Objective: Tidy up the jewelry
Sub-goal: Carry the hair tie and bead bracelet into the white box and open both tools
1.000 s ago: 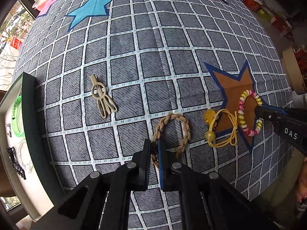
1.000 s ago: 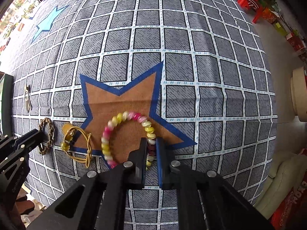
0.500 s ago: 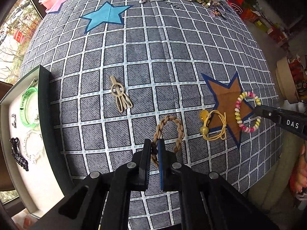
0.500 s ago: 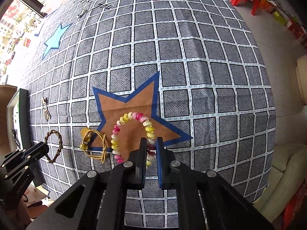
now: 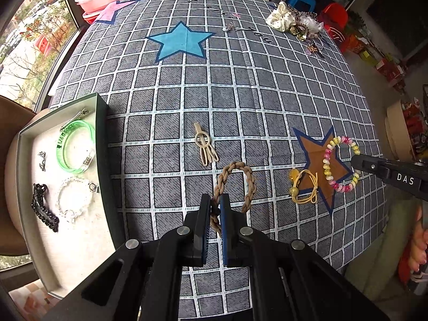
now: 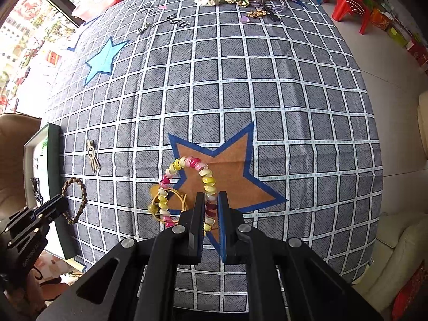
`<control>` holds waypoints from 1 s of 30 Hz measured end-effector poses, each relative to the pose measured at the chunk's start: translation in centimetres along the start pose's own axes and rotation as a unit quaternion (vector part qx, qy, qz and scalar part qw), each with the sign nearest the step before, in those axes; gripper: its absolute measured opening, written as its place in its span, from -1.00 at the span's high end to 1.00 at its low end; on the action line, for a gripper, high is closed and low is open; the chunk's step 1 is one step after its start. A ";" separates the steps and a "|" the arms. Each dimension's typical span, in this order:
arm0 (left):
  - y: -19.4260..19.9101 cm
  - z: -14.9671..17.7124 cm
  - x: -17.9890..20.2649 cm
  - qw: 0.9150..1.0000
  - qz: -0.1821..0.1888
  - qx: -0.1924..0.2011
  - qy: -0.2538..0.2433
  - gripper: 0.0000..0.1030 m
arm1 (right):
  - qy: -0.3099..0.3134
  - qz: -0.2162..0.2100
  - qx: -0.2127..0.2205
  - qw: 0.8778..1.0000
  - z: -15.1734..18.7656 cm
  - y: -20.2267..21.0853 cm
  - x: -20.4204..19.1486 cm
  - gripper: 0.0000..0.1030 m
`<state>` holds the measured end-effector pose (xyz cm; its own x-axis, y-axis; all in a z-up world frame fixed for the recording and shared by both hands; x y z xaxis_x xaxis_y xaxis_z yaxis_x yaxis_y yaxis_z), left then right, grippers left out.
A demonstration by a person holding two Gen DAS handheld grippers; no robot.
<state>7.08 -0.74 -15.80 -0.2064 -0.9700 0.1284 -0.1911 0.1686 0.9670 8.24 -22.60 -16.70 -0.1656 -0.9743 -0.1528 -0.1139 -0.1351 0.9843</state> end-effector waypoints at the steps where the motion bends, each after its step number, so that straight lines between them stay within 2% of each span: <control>1: 0.3 0.2 -0.5 1.000 0.000 0.003 0.004 0.72 | 0.004 -0.002 0.001 1.000 -0.2 0.1 -0.7 0.82; 8: 1.9 1.3 -3.6 0.999 -0.006 0.016 0.031 0.72 | 0.040 -0.018 0.008 0.999 -1.5 0.6 -6.1 0.82; 13: 2.9 2.3 -6.1 0.998 -0.012 0.025 0.055 0.72 | 0.068 -0.028 0.012 0.997 -0.2 0.2 -9.6 0.82; 17: 3.6 3.1 -8.2 0.996 -0.017 0.032 0.076 0.72 | 0.091 -0.037 0.011 0.995 -1.7 0.1 -13.6 0.82; 19: 3.9 3.6 -9.2 0.995 -0.020 0.035 0.087 0.72 | 0.103 -0.043 0.012 0.994 0.0 -0.2 -13.3 0.82; 30: 5.5 7.0 -15.8 0.985 -0.042 0.045 0.158 0.72 | 0.182 -0.069 0.000 0.981 0.9 0.1 -21.2 0.82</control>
<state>2.52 16.70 -14.05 0.1205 -0.9848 0.1254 -0.2818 0.0871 0.9555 10.88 -1.83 -13.41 0.2123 -0.9465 -0.2429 -0.1099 -0.2702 0.9565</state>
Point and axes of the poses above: each gripper's, at about its wrist camera, not at the fingertips, and y roughly against the way its jaws point, x to its right, z to its underside, the point moved 4 cm from there along -y, roughly the way its jaws point, and after that the axes turned 1 degree about -z, right-handed, at the moved point
